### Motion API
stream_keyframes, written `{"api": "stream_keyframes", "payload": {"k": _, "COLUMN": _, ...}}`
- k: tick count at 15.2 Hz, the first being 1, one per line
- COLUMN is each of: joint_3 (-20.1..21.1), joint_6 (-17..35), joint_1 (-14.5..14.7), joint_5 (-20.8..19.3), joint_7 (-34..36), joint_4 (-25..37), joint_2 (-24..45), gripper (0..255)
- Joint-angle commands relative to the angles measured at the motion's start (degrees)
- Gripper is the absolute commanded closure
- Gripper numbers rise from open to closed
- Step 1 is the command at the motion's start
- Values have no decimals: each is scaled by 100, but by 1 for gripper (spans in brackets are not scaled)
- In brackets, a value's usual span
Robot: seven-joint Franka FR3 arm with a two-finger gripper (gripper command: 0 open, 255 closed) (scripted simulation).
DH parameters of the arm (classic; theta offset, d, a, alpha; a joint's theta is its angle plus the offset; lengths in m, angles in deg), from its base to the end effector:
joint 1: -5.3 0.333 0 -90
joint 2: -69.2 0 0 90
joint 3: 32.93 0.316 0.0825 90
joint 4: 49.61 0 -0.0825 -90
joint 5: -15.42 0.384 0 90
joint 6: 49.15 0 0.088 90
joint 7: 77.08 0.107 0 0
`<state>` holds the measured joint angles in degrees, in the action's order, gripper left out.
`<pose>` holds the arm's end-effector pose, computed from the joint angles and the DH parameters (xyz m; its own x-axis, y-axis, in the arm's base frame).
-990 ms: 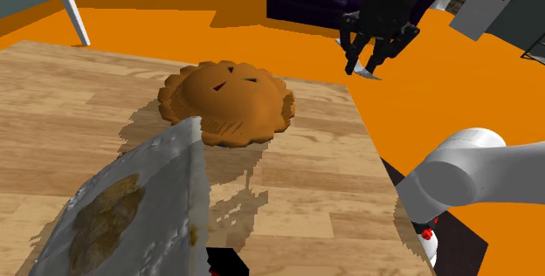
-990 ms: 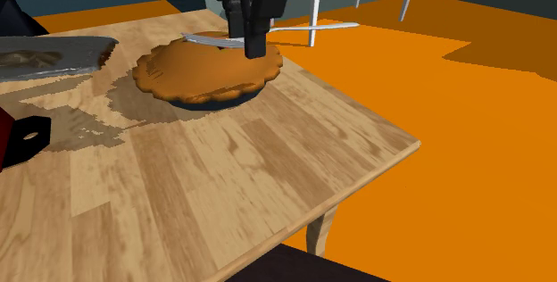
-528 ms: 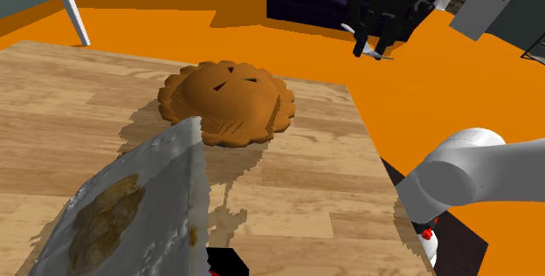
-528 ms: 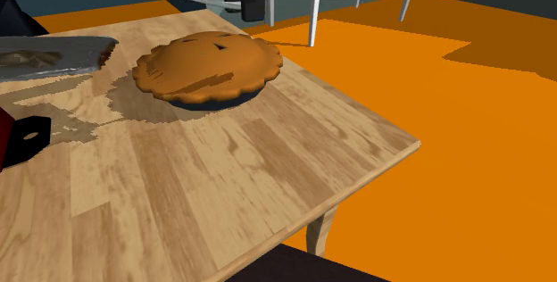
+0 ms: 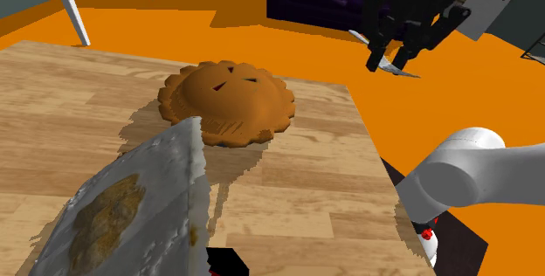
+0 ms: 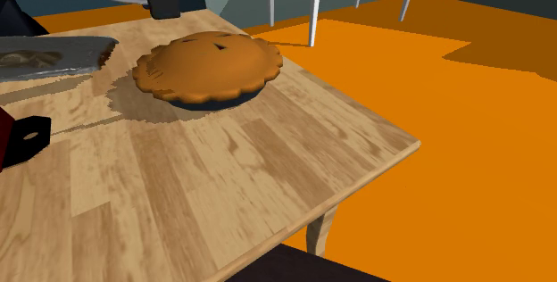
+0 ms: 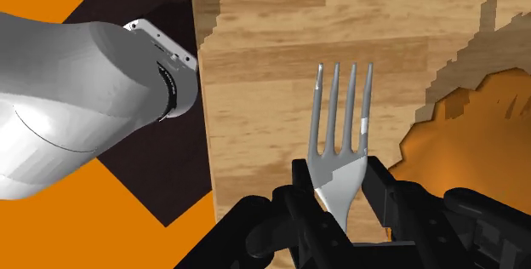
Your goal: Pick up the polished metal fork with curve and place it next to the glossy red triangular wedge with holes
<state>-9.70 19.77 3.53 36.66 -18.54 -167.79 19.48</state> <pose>0.1961 0.2116 0.6784 0.7870 -0.6136 -0.0650 -0.6138 -0.7892 0.0183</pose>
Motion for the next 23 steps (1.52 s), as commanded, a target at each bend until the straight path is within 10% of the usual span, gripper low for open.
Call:
{"api": "stream_keyframes", "payload": {"k": 1, "joint_3": 202, "joint_6": -61, "joint_1": 69, "joint_5": 232, "joint_7": 272, "joint_4": -24, "joint_2": -165, "gripper": 255}}
{"api": "stream_keyframes", "payload": {"k": 23, "joint_3": 2529, "joint_6": -572, "joint_1": -27, "joint_5": 2554, "joint_7": 3452, "joint_4": 1886, "joint_2": -458, "gripper": 255}}
